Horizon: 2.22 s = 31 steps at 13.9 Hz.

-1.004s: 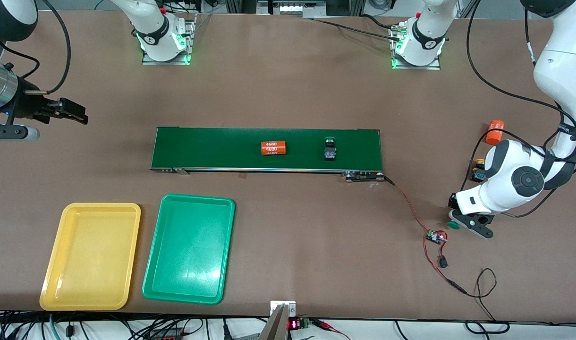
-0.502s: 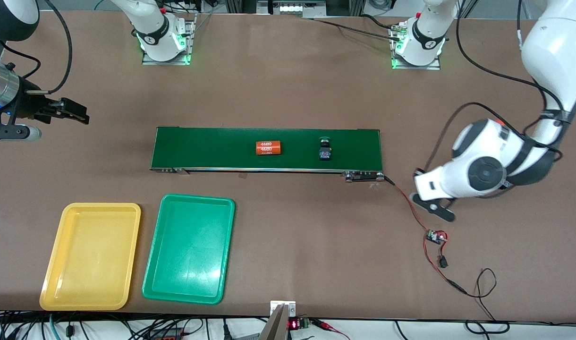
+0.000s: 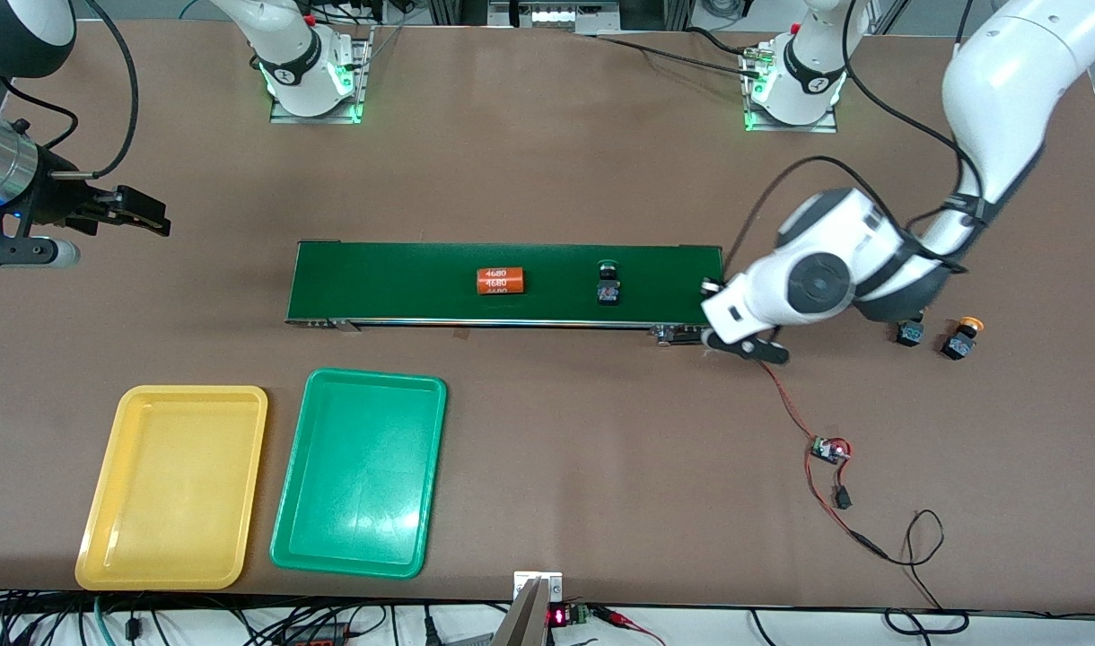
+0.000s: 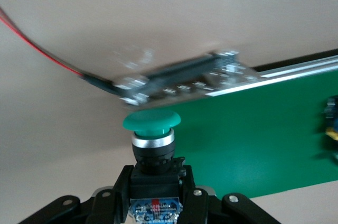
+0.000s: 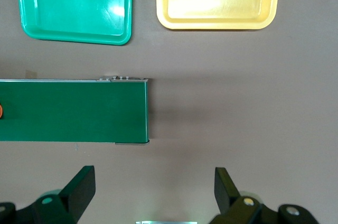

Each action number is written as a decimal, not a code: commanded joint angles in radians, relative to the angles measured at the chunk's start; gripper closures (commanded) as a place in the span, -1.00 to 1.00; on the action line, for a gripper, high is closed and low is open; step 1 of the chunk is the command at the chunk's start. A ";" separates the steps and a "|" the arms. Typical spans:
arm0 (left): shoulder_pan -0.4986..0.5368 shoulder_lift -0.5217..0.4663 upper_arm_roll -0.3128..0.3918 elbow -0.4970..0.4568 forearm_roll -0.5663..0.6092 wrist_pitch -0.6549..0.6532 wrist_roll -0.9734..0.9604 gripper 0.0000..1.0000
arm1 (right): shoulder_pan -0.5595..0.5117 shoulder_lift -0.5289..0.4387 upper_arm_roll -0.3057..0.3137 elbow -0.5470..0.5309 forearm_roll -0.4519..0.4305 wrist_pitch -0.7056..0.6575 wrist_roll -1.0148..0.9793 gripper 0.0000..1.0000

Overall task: Sort buttons by color to trays
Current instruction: 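Carry the green button to the belt and open the left gripper, then reach the left gripper to the second cylinder while the right gripper rises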

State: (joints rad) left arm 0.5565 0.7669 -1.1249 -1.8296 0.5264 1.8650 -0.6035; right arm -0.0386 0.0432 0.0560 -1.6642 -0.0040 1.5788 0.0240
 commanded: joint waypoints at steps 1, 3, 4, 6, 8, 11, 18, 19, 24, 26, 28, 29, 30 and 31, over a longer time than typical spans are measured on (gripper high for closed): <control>0.019 -0.017 -0.021 -0.114 -0.006 0.139 -0.119 0.61 | -0.003 0.001 0.005 0.008 0.015 -0.009 0.007 -1.00; 0.004 -0.015 -0.019 -0.126 0.001 0.168 -0.159 0.50 | -0.006 0.001 0.005 0.008 0.013 -0.008 0.005 -1.00; -0.001 -0.014 -0.015 -0.126 0.003 0.169 -0.159 0.16 | -0.004 0.001 0.005 0.008 0.015 -0.006 0.005 -1.00; -0.003 -0.014 -0.013 -0.120 0.006 0.168 -0.157 -0.99 | -0.003 0.001 0.005 0.008 0.013 -0.009 0.007 -1.00; 0.009 -0.015 -0.016 -0.106 0.006 0.145 -0.150 -1.00 | -0.006 0.001 0.005 0.008 0.015 -0.008 0.005 -1.00; 0.003 -0.017 -0.045 -0.001 0.003 0.018 -0.150 -1.00 | -0.006 0.001 0.005 0.008 0.015 -0.008 0.002 -1.00; 0.046 -0.015 -0.015 0.228 0.023 -0.216 0.110 -1.00 | -0.014 0.003 0.001 0.006 0.015 -0.006 -0.016 -1.00; 0.071 -0.015 0.003 0.230 0.074 -0.216 0.198 -1.00 | -0.014 0.003 0.001 0.006 0.015 -0.008 -0.018 -1.00; 0.128 -0.011 0.129 0.233 0.265 -0.198 0.542 -1.00 | -0.038 -0.035 0.001 -0.047 0.016 0.000 -0.064 -1.00; 0.186 -0.014 0.125 0.236 0.267 -0.197 0.622 -1.00 | -0.037 -0.090 0.001 -0.127 0.019 0.042 -0.062 -1.00; 0.232 -0.014 0.125 0.234 0.267 -0.198 0.678 -1.00 | -0.038 -0.158 0.001 -0.228 0.019 0.099 -0.062 -1.00; 0.261 -0.012 0.125 0.233 0.265 -0.198 0.706 -1.00 | -0.038 -0.184 0.001 -0.265 0.019 0.124 -0.062 -1.00; 0.278 -0.012 0.126 0.233 0.262 -0.198 0.729 -1.00 | -0.038 -0.209 0.001 -0.302 0.021 0.147 -0.062 -1.00; 0.275 -0.023 0.164 0.221 0.247 -0.164 0.761 -1.00 | -0.038 -0.238 0.001 -0.345 0.022 0.179 -0.061 -1.00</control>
State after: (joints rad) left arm 0.8142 0.7579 -0.9860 -1.5988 0.7738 1.6741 0.0891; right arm -0.0640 -0.0930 0.0514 -1.8791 -0.0026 1.6851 -0.0181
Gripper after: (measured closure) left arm 0.000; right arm 0.000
